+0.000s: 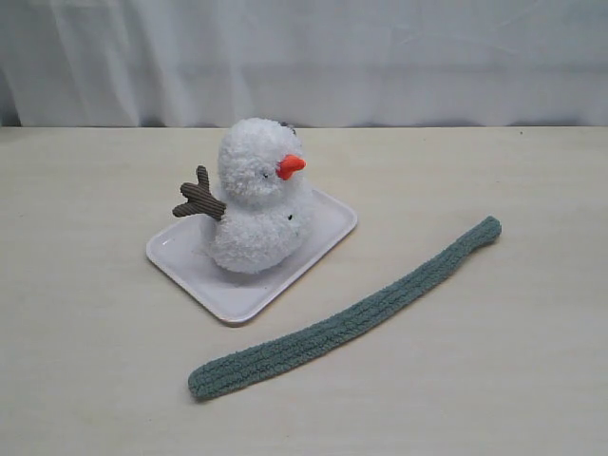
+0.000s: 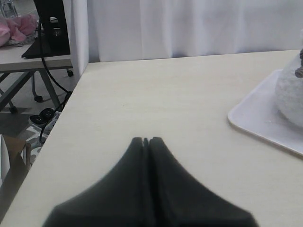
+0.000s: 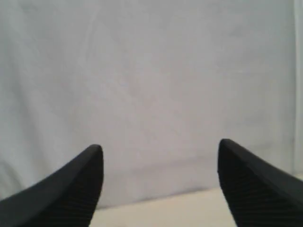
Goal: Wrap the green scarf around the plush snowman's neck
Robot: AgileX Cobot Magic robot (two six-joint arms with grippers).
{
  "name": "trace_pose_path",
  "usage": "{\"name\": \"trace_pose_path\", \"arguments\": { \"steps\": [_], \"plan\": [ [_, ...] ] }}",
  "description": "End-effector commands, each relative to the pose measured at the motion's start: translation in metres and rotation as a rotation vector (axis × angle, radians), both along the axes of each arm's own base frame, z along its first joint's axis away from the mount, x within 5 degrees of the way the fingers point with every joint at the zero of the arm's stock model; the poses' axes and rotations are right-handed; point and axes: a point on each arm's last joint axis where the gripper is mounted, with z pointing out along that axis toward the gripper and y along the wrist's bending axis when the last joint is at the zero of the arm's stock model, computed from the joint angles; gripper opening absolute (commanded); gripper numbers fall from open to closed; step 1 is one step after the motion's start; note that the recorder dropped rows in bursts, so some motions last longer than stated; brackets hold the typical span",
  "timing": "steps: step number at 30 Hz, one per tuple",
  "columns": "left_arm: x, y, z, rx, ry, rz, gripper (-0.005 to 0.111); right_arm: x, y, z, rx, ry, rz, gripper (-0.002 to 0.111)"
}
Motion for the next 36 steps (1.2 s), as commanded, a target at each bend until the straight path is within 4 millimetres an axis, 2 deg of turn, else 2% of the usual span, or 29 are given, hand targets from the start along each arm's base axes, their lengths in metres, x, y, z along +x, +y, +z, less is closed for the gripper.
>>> {"name": "trace_pose_path", "arguments": {
  "steps": [1, 6, 14, 18, 24, 29, 36],
  "plan": [
    [0.000, 0.000, 0.000, -0.002, -0.010, 0.001, 0.000, 0.040, -0.001, 0.006, -0.179, 0.419, -0.013, 0.074],
    [0.000, 0.000, 0.000, -0.002, -0.010, 0.001, 0.000, 0.094, 0.018, -0.012, -0.260, 0.722, 0.215, 0.074],
    [0.000, 0.000, 0.000, -0.002, -0.010, 0.001, 0.000, 0.161, 0.053, -0.062, -0.521, 0.796, 0.689, 0.074],
    [0.000, 0.000, 0.000, -0.002, -0.010, 0.001, 0.000, 0.185, 0.075, -0.095, -0.757, 0.820, 0.798, 0.074],
    [0.000, 0.000, 0.000, -0.002, -0.010, 0.001, 0.000, 0.212, 0.112, -0.142, -1.119, 0.778, 0.862, 0.074],
    [0.000, 0.000, 0.000, -0.002, -0.010, 0.001, 0.000, 0.225, 0.138, -0.186, -1.316, 0.741, 0.946, 0.074],
    [0.000, 0.000, 0.000, -0.002, -0.010, 0.001, 0.000, 0.234, 0.143, -0.229, -1.507, 0.732, 1.030, 0.074]
  ]
}}
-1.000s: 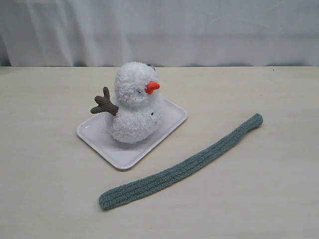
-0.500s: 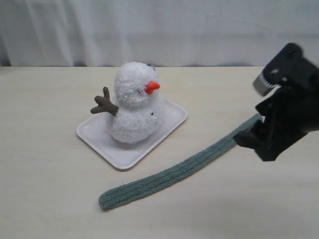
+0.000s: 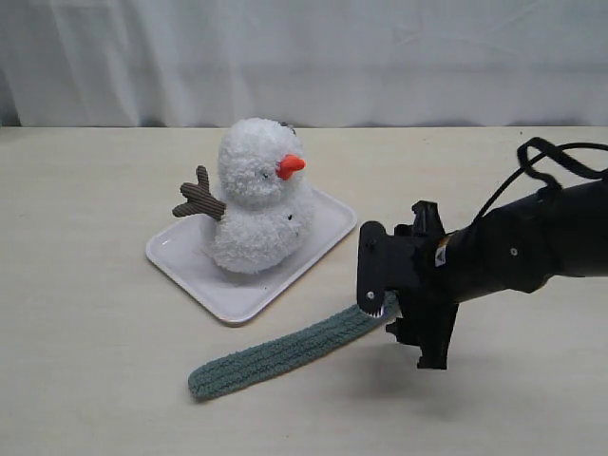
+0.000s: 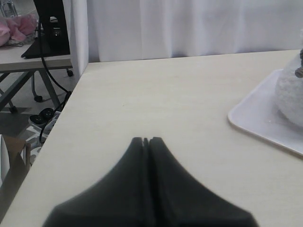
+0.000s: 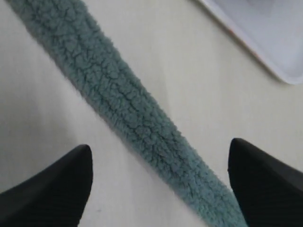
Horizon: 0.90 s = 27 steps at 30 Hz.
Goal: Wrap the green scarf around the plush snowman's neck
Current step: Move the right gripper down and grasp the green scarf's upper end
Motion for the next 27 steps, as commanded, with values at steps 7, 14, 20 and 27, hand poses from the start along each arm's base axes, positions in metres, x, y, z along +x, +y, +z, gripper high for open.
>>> {"name": "trace_pose_path", "arguments": {
  "steps": [7, 14, 20, 27],
  "plan": [
    [0.000, 0.000, 0.000, -0.002, -0.010, 0.001, 0.000, 0.012, 0.005, -0.024, -0.066, -0.085, 0.142, 0.067],
    [0.000, 0.000, 0.000, -0.002, -0.010, 0.001, 0.000, 0.013, 0.006, -0.038, -0.130, -0.093, 0.259, 0.064],
    [0.000, 0.000, 0.000, -0.002, -0.010, 0.001, 0.000, 0.019, 0.011, -0.041, -0.091, -0.170, 0.265, 0.064],
    [0.000, 0.000, 0.000, -0.002, -0.010, 0.001, 0.000, 0.018, 0.010, -0.055, -0.105, -0.129, 0.268, 0.045]
  ]
}}
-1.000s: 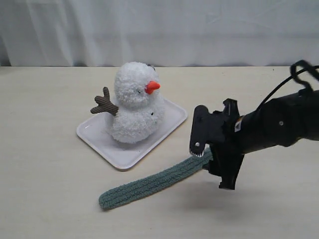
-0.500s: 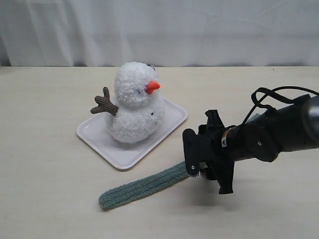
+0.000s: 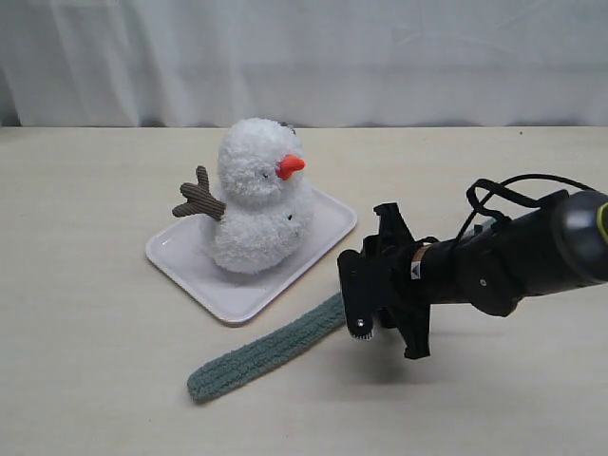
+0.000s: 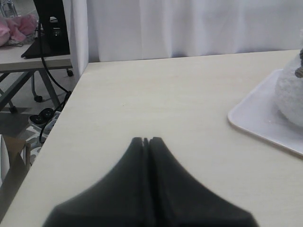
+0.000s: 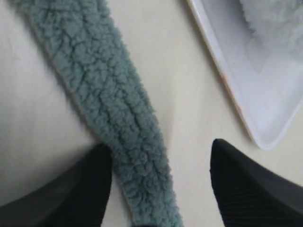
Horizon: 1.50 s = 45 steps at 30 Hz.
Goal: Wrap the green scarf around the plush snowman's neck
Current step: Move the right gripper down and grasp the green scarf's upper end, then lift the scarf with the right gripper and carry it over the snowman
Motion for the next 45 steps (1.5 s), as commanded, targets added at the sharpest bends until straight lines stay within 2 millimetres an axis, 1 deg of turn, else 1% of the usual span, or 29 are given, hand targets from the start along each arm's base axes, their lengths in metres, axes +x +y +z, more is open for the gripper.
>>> {"name": "trace_pose_path", "arguments": {
  "steps": [1, 4, 8, 9, 12, 14, 17, 22, 27, 30, 32, 35, 38, 43, 45],
  "plan": [
    [0.000, 0.000, 0.000, -0.002, -0.010, 0.001, 0.000, -0.004, -0.002, -0.017, -0.045, 0.064, 0.013, 0.039],
    [0.000, 0.000, 0.000, -0.002, -0.010, 0.001, 0.000, -0.004, -0.002, -0.023, -0.046, 0.083, 0.003, 0.022],
    [0.000, 0.000, 0.000, -0.002, -0.010, 0.001, 0.000, -0.004, -0.002, -0.024, -0.046, 0.082, 0.003, 0.006],
    [0.000, 0.000, 0.000, -0.002, -0.010, 0.001, 0.000, -0.004, -0.002, -0.023, -0.044, 0.079, 0.003, 0.004],
    [0.000, 0.000, 0.000, -0.002, -0.010, 0.001, 0.000, -0.003, -0.001, -0.018, -0.033, 0.065, -0.002, 0.004],
    [0.000, 0.000, 0.000, -0.002, -0.010, 0.001, 0.000, -0.003, -0.001, -0.010, -0.017, 0.048, -0.013, 0.004],
    [0.000, 0.000, 0.000, -0.002, -0.010, 0.001, 0.000, -0.003, -0.002, 0.005, 0.001, 0.032, -0.033, 0.004],
    [0.000, 0.000, 0.000, -0.002, -0.010, 0.001, 0.000, -0.012, -0.003, 0.040, -0.002, 0.015, -0.029, 0.004],
    [0.000, 0.000, 0.000, -0.002, -0.010, 0.001, 0.000, -0.028, 0.011, 0.081, 0.048, -0.078, 0.034, 0.004],
    [0.000, 0.000, 0.000, -0.002, -0.010, 0.001, 0.000, -0.040, 0.021, 0.107, 0.101, -0.159, 0.081, 0.004],
    [0.000, 0.000, 0.000, -0.002, -0.010, 0.001, 0.000, -0.045, 0.024, 0.126, 0.146, -0.231, 0.103, 0.004],
    [0.000, 0.000, 0.000, -0.002, -0.010, 0.001, 0.000, -0.050, 0.021, 0.151, 0.224, -0.332, 0.098, 0.004],
    [0.000, 0.000, 0.000, -0.002, -0.010, 0.001, 0.000, -0.057, 0.017, 0.174, 0.324, -0.390, 0.060, 0.004],
    [0.000, 0.000, 0.000, -0.002, -0.010, 0.001, 0.000, -0.067, 0.011, 0.197, 0.417, -0.432, 0.023, 0.004],
    [0.000, 0.000, 0.000, -0.002, -0.010, 0.001, 0.000, -0.070, 0.009, 0.203, 0.441, -0.448, 0.017, 0.004]
  ]
}}
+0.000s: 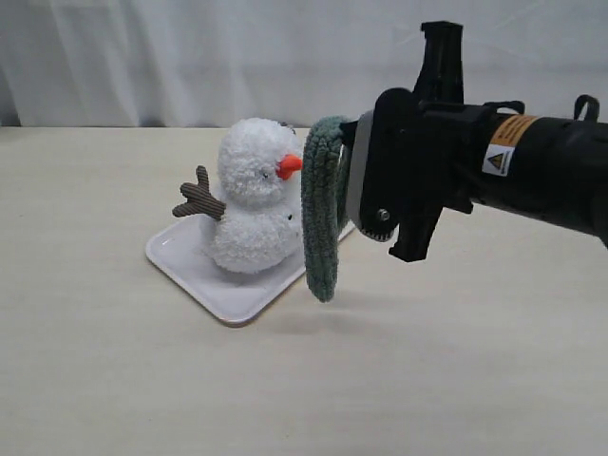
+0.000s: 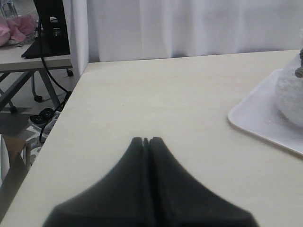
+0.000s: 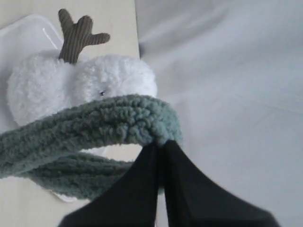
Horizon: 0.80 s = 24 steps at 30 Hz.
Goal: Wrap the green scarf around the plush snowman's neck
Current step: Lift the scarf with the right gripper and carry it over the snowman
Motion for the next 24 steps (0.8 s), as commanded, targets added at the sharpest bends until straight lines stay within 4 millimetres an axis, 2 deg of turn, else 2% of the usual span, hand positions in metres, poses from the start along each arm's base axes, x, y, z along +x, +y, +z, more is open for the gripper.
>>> {"name": "trace_pose_path", "arguments": {
  "steps": [1, 8, 11, 14, 16, 18, 20, 24],
  "plan": [
    [0.000, 0.000, 0.000, -0.002, -0.010, 0.001, 0.000, -0.007, -0.004, 0.017, 0.081, -0.043, -0.010, 0.004],
    [0.000, 0.000, 0.000, -0.002, -0.010, 0.001, 0.000, -0.003, 0.002, 0.035, 0.233, -0.236, 0.021, 0.004],
    [0.000, 0.000, 0.000, -0.002, -0.010, 0.001, 0.000, 0.008, 0.011, 0.032, 0.293, -0.334, 0.044, 0.004],
    [0.000, 0.000, 0.000, -0.002, -0.010, 0.001, 0.000, 0.036, 0.029, 0.021, 0.215, -0.333, 0.049, 0.004],
    [0.000, 0.000, 0.000, -0.002, -0.010, 0.001, 0.000, 0.056, 0.039, 0.015, 0.157, -0.253, 0.014, 0.004],
    [0.000, 0.000, 0.000, -0.002, -0.010, 0.001, 0.000, 0.077, 0.046, 0.007, 0.015, -0.147, 0.000, 0.004],
    [0.000, 0.000, 0.000, -0.002, -0.010, 0.001, 0.000, 0.091, 0.048, 0.004, -0.102, -0.079, 0.015, 0.004],
    [0.000, 0.000, 0.000, -0.002, -0.010, 0.001, 0.000, 0.106, 0.042, 0.012, -0.140, -0.117, 0.002, 0.004]
  ]
}}
